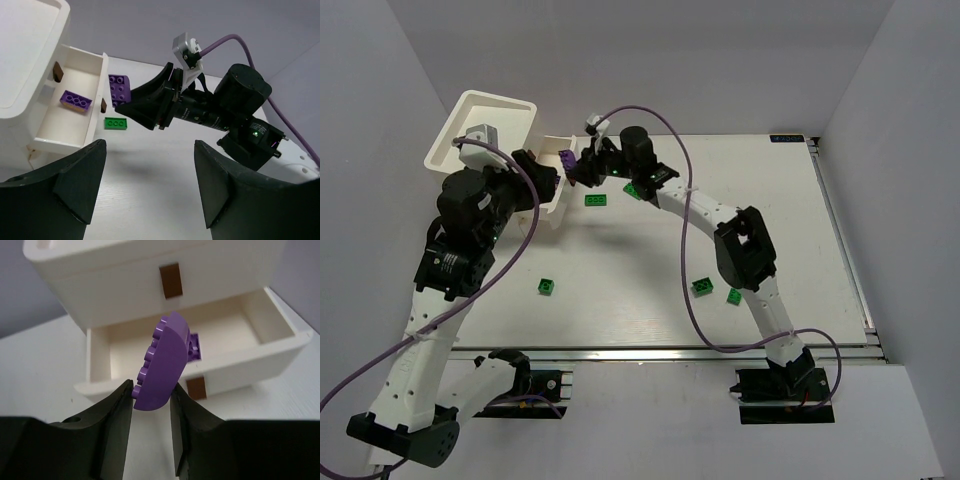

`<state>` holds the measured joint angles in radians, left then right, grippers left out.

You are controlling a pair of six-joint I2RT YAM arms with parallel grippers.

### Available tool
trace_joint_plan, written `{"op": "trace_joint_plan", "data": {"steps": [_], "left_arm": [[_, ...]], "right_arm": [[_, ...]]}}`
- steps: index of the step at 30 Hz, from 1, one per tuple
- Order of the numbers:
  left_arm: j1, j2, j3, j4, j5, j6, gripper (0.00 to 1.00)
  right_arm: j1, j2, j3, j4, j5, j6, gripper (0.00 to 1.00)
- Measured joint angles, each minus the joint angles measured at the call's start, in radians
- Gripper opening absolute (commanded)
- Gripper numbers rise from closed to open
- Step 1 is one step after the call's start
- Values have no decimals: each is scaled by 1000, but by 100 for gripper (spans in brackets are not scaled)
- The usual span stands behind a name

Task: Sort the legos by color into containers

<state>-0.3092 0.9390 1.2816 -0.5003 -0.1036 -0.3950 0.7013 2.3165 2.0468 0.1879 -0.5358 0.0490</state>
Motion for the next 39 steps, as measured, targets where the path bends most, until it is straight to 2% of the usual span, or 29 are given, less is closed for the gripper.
{"op": "trace_joint_plan", "data": {"steps": [4, 9, 12, 13, 14, 18, 19, 23, 26, 27, 28, 30, 31, 33, 34, 35, 39], "left_arm": [[0, 2, 9, -42, -22, 1, 81], [0, 5, 21, -91, -40, 3, 82], [0, 3, 25, -106, -43, 5, 83], [0, 2, 25, -111, -43, 5, 83], [0, 0, 25, -114, -43, 5, 83], [0, -6, 24, -122, -43, 5, 84], [0, -9, 23, -121, -43, 5, 84], [0, -23, 16, -116, -42, 5, 83], [0, -33, -2, -101, -35, 1, 78], [0, -35, -11, -93, -30, 0, 73], [0, -36, -18, -88, -24, -3, 59], [0, -35, -38, -64, -4, -12, 41], [0, -31, -48, -52, 10, -11, 26], [0, -8, -65, -29, 46, -8, 14], [0, 13, -70, -16, 71, -5, 12], [0, 31, -72, 1, 102, 1, 10], [0, 203, -76, 31, 184, 33, 11]], "right_arm": [[50, 64, 47, 164, 66, 59, 1], [100, 119, 77, 272, 132, 76, 5], [123, 146, 84, 302, 169, 74, 18], [128, 156, 89, 304, 179, 72, 24], [132, 166, 95, 305, 188, 71, 37], [139, 196, 112, 307, 206, 53, 56], [139, 198, 112, 307, 209, 48, 59], [136, 200, 125, 308, 210, 32, 63], [130, 198, 132, 312, 209, 24, 57], [128, 196, 132, 312, 209, 22, 54], [125, 193, 131, 309, 212, 22, 43], [119, 176, 115, 301, 224, 22, 31], [113, 158, 101, 290, 235, 27, 22], [92, 105, 63, 242, 257, 41, 10], [74, 68, 37, 209, 269, 53, 0], [51, 26, 8, 177, 280, 63, 0], [-98, -174, -165, 88, 275, 79, 0]]}}
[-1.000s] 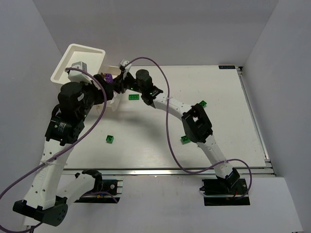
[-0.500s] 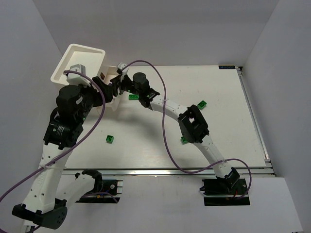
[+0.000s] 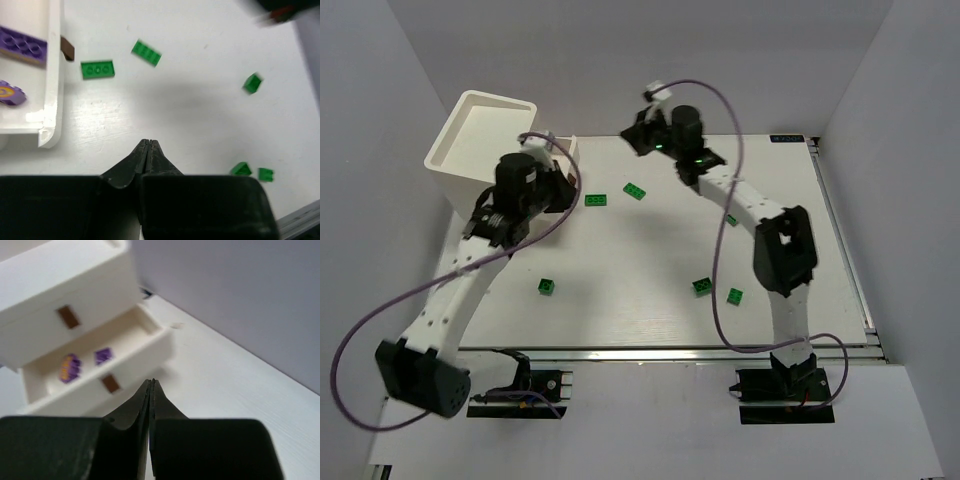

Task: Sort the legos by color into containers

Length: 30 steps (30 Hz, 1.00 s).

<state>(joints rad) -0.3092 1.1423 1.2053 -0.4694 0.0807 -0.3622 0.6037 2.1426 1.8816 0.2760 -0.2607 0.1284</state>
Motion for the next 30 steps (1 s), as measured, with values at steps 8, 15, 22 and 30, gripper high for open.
{"op": "trace_joint_plan", "data": {"steps": [8, 15, 22, 30], "left_arm": [[-18, 458, 74, -35, -98, 124, 16], [-52, 766, 333, -76, -372, 237, 34], [-68, 880, 443, -107, -572, 272, 79], [-71, 973, 555, -147, -645, 273, 80]], "right_arm": [[-312, -264, -308, -140, -111, -49, 0], [-317, -293, -415, -261, -218, -96, 0], [-350, -298, -415, -279, -283, -119, 0], [-401, -298, -415, -305, -341, -136, 0]]}}
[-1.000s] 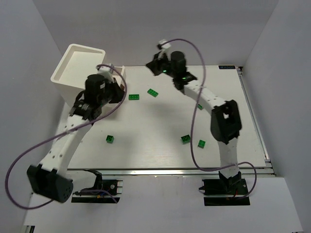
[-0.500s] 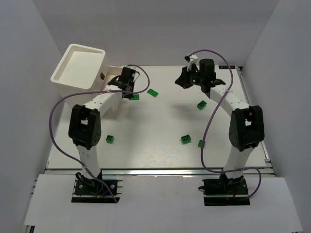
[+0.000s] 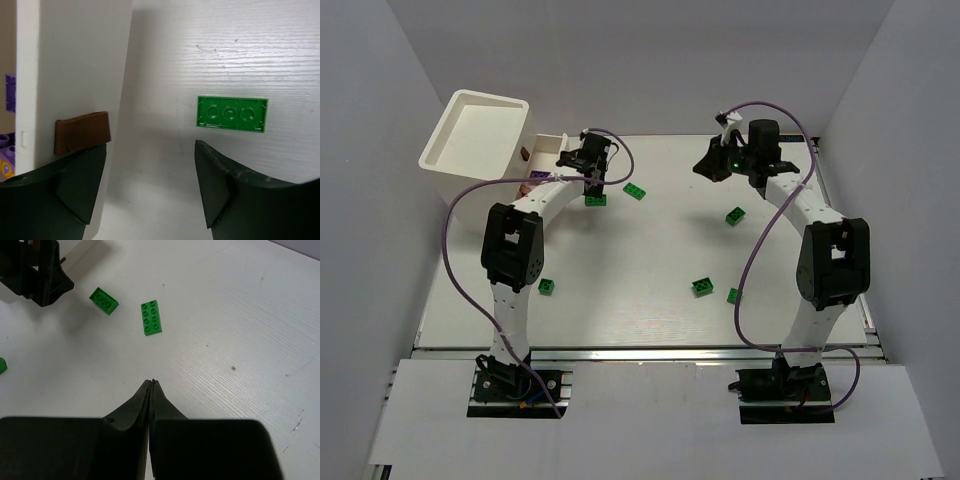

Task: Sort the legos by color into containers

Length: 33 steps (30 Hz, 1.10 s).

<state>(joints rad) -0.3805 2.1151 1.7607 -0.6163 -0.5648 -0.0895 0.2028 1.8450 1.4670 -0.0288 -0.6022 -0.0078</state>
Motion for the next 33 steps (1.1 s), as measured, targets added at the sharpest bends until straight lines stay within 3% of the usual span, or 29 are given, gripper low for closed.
{"op": "trace_joint_plan", "data": {"steps": [1, 2, 3, 4, 6, 8, 9, 12, 19, 20, 21, 22, 23, 24, 26, 27, 28, 29, 32, 33], "left_arm": [[3, 4, 6, -2, -3, 2, 74], [8, 6, 8, -2, -3, 2, 51], [12, 6, 12, -5, -4, -3, 41], [16, 8, 19, -10, -12, -4, 34], [27, 13, 42, -16, -18, 0, 29], [32, 31, 79, -20, -23, -3, 37], [35, 43, 103, -20, -26, -2, 59], [38, 81, 153, -13, -30, -15, 79], [39, 120, 168, -13, -80, -43, 88], [40, 120, 168, -14, -87, -46, 81], [43, 120, 168, -14, -97, -47, 65], [47, 119, 168, -14, -105, -53, 29], [53, 119, 167, -16, -116, -62, 20], [61, 119, 166, -19, -128, -54, 17], [80, 118, 163, -32, -140, -58, 23], [88, 118, 163, -36, -134, -65, 33], [92, 118, 163, -39, -135, -69, 48], [95, 118, 163, -45, -137, -81, 73], [100, 116, 156, -64, -166, -93, 91], [101, 112, 147, -64, -171, -100, 91]], "right_arm": [[-5, 0, 0, -1, -6, 0, 0], [-8, 0, 0, 0, -11, 0, 0], [-12, 0, 0, 0, -16, 0, 0], [-15, 0, 0, 0, -21, 1, 0], [-21, 0, 0, 0, -32, 8, 0], [-25, 0, 0, 1, -43, 13, 0], [-27, 0, 0, 2, -50, 17, 0], [-31, 0, -1, 3, -61, 24, 0], [-51, 0, -4, 9, -68, 29, 0], [-55, 0, -4, 10, -69, 31, 0], [-58, 0, -4, 10, -72, 31, 0], [-61, 0, -4, 11, -74, 32, 0], [-64, 0, -4, 13, -76, 34, 0], [-66, 0, -4, 16, -77, 35, 0], [-70, 0, -4, 27, -82, 40, 0], [-71, 0, -4, 31, -83, 44, 0], [-71, 0, -4, 34, -85, 48, 0], [-71, 0, -4, 37, -87, 51, 0], [-71, 0, -4, 40, -91, 58, 0], [-71, 0, -4, 42, -92, 58, 0]]}}
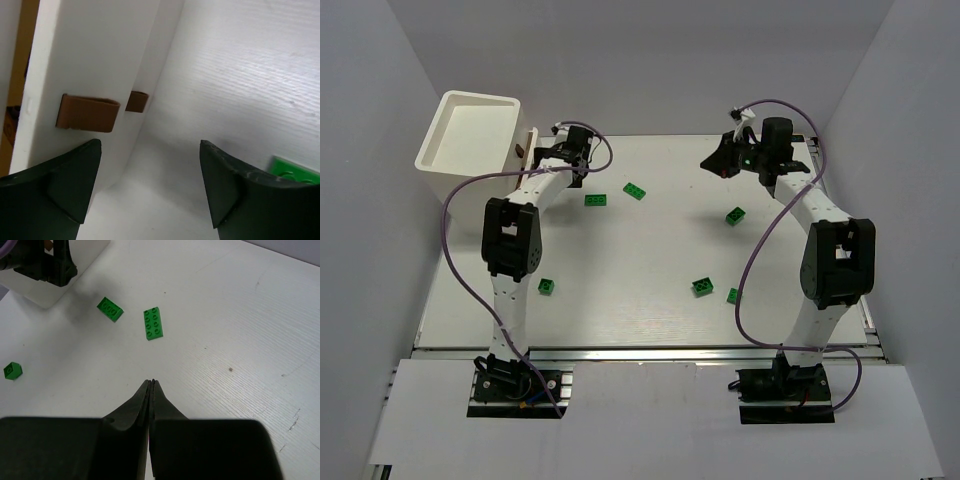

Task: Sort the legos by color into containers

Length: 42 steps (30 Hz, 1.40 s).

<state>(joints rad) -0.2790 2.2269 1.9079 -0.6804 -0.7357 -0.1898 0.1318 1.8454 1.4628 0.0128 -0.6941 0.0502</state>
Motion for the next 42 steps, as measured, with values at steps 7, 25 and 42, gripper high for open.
{"op": "trace_joint_plan", "data": {"steps": [7, 25, 42], "left_arm": [[2, -26, -57, -20, -35, -27, 95], [17, -30, -58, -39, -113, -51, 98], [14, -124, -103, 40, 69, -31, 26]], "right_arm": [[-1, 2, 0, 13, -6, 4, 0], [-1, 9, 0, 13, -13, 10, 0], [-1, 9, -6, 13, -19, 2, 0]]}}
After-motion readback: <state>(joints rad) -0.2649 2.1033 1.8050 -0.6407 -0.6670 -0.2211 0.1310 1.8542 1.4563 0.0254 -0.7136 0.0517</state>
